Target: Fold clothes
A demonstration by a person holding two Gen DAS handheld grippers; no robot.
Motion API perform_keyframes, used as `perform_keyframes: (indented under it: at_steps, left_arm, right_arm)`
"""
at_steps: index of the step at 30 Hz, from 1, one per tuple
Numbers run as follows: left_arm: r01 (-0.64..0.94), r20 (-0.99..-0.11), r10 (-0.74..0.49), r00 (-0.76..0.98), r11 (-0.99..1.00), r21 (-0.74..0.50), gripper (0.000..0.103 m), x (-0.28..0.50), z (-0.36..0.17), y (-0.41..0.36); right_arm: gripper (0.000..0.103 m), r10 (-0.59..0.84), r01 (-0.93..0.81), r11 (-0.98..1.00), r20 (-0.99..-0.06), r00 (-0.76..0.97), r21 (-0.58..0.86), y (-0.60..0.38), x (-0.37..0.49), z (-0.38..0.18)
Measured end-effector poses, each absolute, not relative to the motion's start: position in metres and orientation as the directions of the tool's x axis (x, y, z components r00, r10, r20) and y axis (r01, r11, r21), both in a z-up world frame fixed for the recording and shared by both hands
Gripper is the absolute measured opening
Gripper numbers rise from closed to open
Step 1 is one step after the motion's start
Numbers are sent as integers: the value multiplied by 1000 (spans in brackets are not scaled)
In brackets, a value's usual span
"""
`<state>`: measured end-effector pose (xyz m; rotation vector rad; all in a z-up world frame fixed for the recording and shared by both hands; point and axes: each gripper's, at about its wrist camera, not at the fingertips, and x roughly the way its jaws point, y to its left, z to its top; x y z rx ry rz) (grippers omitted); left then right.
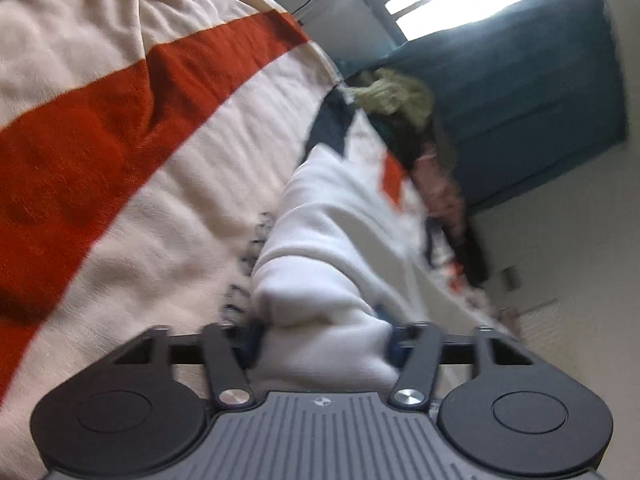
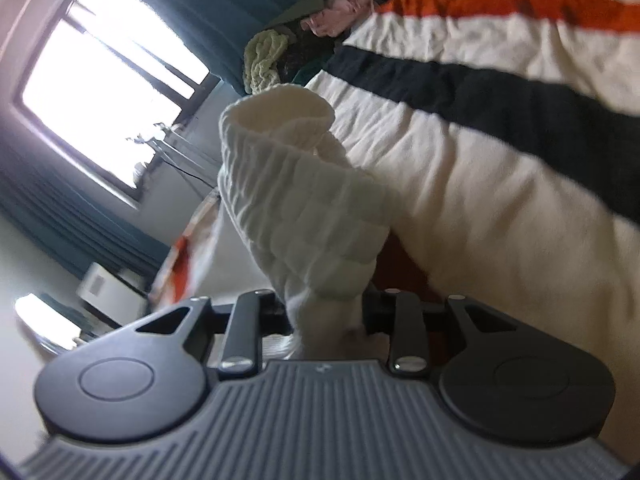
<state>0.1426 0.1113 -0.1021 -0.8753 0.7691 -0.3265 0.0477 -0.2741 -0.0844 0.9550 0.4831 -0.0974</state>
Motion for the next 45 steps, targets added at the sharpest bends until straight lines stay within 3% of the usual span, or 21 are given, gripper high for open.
perform_keyframes:
  at_steps: [4,10,18,26,29,33,37,42,45]
  left_arm:
    - [43,-371,-627,685,544,-838,36,138,-82,105]
    - [148,-290,-692,661,499,-854,32,156,-35,57]
    - [247,-325,-747,580,542,-803,31,255,25,-90]
    - [341,-339,-784,520,555,-759,31,380,48,-250]
    - [393,-337,-791,511,563,-727,31,418,40,-300]
    - [442,-348,-797,494,575,-688,31,432,-8,-335]
    - [475,-404,-791,459,603,-641,31,424,-66,-346]
    - [589,-506,-742,440,664,-460,33,385,-102,-337]
    - [596,-586,-690,425,700,-393,46,369,-118,-331]
  right_arm:
    - [27,122,264,585,-405,906,767,-280,34,-52]
    - [26,51,259,583,-352,935,770,-334,39,-7]
    - [25,-60,292,580,-318,946,761,-429,67,46]
    - [24,-199,344,627,-284,938,699,-537,137,81]
    - [24,-255,377,634,-279,926,675,-569,160,69]
    - [24,-299,410,623,-282,912,666,-595,171,22]
    - [24,-308,475,606,-362,880,638,-591,156,-39]
    - [24,-289,544,506,-462,838,670,-561,116,-101]
    - [27,-280,586,453,-517,809,672,-541,100,-128]
